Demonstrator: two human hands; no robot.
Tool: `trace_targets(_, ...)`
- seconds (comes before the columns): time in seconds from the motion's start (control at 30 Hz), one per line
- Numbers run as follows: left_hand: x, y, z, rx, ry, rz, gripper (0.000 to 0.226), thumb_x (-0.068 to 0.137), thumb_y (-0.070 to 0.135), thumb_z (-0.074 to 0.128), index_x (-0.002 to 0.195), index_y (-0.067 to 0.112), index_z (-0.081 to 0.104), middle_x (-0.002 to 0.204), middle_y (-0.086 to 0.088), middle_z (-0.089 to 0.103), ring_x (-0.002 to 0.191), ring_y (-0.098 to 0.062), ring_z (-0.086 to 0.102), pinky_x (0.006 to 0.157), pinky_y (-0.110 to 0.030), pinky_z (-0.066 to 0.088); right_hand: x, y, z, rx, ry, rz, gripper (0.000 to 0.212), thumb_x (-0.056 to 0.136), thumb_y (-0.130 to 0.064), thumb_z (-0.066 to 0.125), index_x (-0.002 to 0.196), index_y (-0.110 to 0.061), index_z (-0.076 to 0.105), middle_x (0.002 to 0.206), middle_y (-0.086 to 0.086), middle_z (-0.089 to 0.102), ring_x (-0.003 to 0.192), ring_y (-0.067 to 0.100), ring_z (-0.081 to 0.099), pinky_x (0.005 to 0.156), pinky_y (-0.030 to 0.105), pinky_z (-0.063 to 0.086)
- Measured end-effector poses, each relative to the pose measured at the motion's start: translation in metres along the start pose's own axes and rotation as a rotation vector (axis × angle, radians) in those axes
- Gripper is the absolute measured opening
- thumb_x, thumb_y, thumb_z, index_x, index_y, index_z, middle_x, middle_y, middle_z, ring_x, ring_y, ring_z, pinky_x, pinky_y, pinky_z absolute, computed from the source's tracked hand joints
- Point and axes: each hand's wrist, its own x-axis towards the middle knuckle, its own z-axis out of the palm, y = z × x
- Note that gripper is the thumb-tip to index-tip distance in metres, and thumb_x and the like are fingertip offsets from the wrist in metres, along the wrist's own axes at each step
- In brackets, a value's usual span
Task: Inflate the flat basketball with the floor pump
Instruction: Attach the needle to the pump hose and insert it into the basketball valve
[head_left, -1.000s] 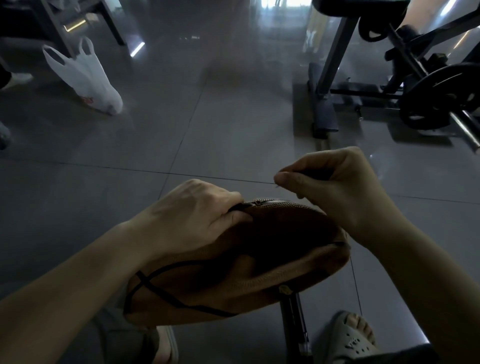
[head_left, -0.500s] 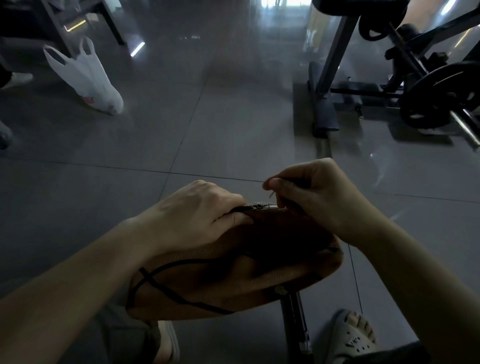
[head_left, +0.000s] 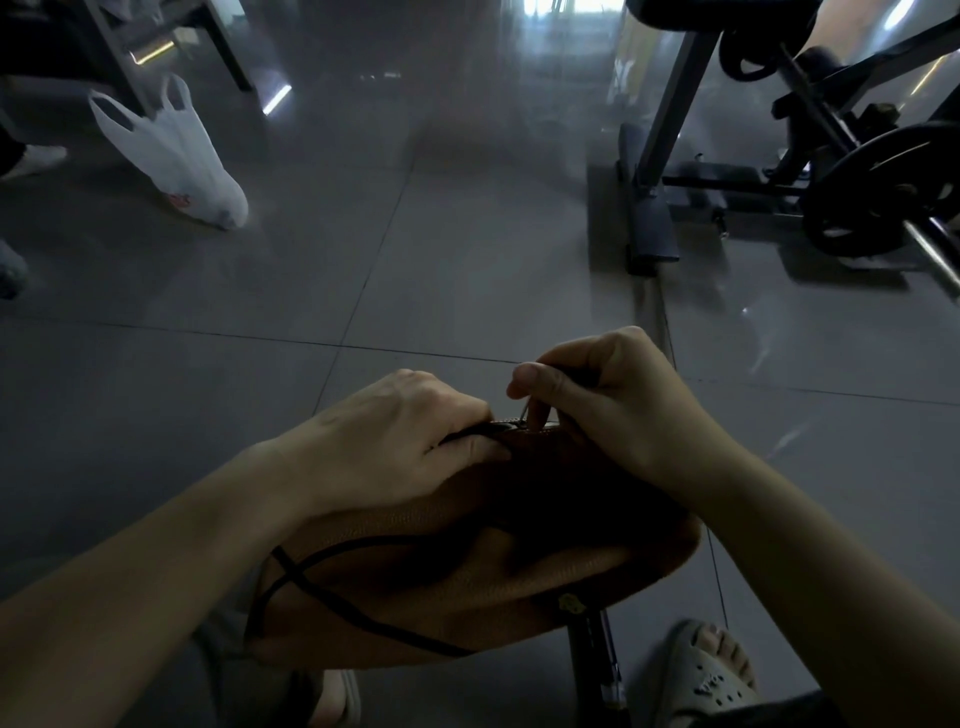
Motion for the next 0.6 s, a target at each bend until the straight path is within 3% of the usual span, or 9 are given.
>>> trace_targets(0.23, 0.0000, 0.0006, 0.0000, 0.018, 0.010, 0.010, 0.044, 0.097, 0.054, 0.045, 0.076, 0.020, 0.063, 0.059, 0.009, 0.055, 0.057, -0.013, 0.056, 0.057, -0.018, 0.037, -0.0013, -0.0010, -0.0008, -0.013, -0.003, 0.024, 0.023, 0.097, -0.026, 0.061, 0.095, -0.009, 0.076, 0.067, -0.012, 0.068, 0.054, -0.007, 0.061, 0.054, 0.008, 0.044)
trace_targets(0.43, -0.0008, -0.0008, 0.0012, 0.017, 0.005, 0.005, 0.045, 0.098, 0.055, 0.044, 0.077, 0.020, 0.064, 0.059, 0.009, 0.055, 0.056, -0.013, 0.056, 0.056, -0.022, 0.039, -0.0020, 0.0014, 0.0054, -0.144, -0.006, 0.010, 0.022, 0.094, -0.033, 0.064, 0.089, -0.017, 0.078, 0.075, -0.007, 0.071, 0.070, 0.004, 0.068, 0.064, 0.016, 0.053)
trace_targets(0.6, -0.0021, -0.0008, 0.0028, -0.039, -0.020, -0.015, 0.038, 0.100, 0.046, 0.052, 0.077, 0.019, 0.064, 0.060, 0.008, 0.057, 0.057, -0.014, 0.058, 0.057, -0.030, 0.043, -0.0034, 0.0048, 0.0082, -0.133, 0.016, -0.010, 0.013, 0.090, -0.030, 0.068, 0.095, -0.021, 0.076, 0.085, -0.014, 0.070, 0.080, -0.002, 0.067, 0.073, 0.013, 0.053)
